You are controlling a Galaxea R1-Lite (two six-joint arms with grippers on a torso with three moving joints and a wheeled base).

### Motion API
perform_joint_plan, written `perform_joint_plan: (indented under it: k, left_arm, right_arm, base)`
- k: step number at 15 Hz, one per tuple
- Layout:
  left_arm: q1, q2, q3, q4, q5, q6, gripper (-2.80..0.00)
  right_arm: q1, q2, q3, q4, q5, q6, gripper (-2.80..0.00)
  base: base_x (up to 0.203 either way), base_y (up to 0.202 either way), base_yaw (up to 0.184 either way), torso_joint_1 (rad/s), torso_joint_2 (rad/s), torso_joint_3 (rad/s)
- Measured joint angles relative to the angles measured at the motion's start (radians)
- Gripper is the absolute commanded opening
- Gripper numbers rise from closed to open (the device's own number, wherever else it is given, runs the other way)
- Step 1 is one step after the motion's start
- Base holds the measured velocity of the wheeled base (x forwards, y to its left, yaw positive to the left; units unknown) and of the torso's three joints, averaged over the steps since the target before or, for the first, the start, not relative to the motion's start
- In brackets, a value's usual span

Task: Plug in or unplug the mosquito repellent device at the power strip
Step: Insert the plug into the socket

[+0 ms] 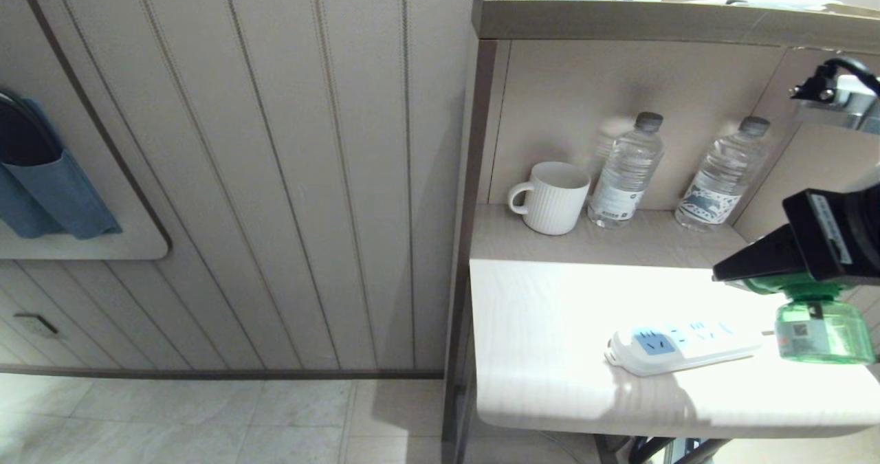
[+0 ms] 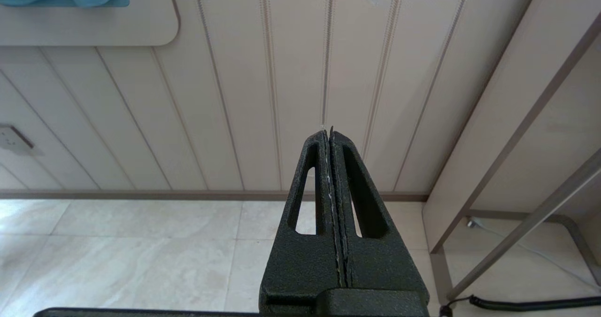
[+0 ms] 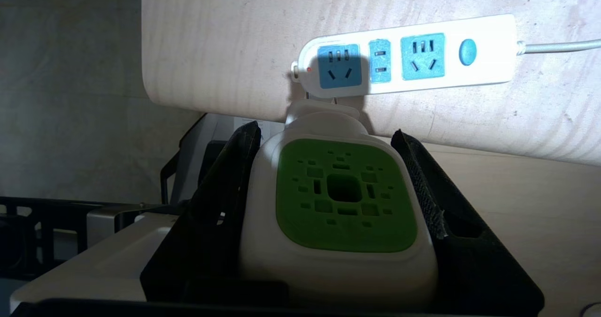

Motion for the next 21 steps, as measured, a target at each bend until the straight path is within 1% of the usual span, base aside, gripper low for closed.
perform_joint_plan:
  k: [2, 5, 6, 9, 10, 15, 21]
  left_arm:
    - [0.000, 0.000, 0.000, 0.000, 0.000, 0.000, -2.80]
    - [0.000, 0.000, 0.000, 0.000, 0.000, 0.000, -2.80]
    - [0.000, 0.000, 0.000, 0.000, 0.000, 0.000, -2.80]
    - [0.000, 0.000, 0.000, 0.000, 0.000, 0.000, -2.80]
    - [0.000, 0.000, 0.000, 0.000, 0.000, 0.000, -2.80]
    - [0.000, 0.000, 0.000, 0.000, 0.000, 0.001, -2.80]
    - [0.000, 0.000, 0.000, 0.000, 0.000, 0.000, -2.80]
  right_arm:
    - [-0.018, 0.002, 0.004, 0.002, 0.014, 0.000, -2.80]
    - [-0.014, -0.010, 0.015, 0.001, 0.019, -0.011, -2.80]
    - [-0.011, -0.014, 0.018, 0.001, 0.021, -0.025, -2.80]
    - [-0.007, -0.017, 0.043, 0.003, 0.020, -0.104, -2.80]
    - [-0.007, -0.015, 0.050, 0.006, 0.019, -0.115, -2.80]
    - [-0.007, -0.003, 0.069, -0.005, 0.021, -0.117, -2.80]
    - [-0.014, 0.010, 0.052, -0.005, 0.020, -0.130, -2.80]
  base:
    - [0.000, 0.000, 0.000, 0.000, 0.00, 0.000]
    - [0.000, 0.000, 0.000, 0.000, 0.00, 0.000]
    - [0.000, 0.000, 0.000, 0.000, 0.00, 0.000]
    - [0.000, 0.000, 0.000, 0.000, 0.00, 0.000]
    - [0.000, 0.000, 0.000, 0.000, 0.00, 0.000]
    - [0.000, 0.000, 0.000, 0.000, 0.00, 0.000]
    - [0.000, 0.000, 0.000, 0.000, 0.00, 0.000]
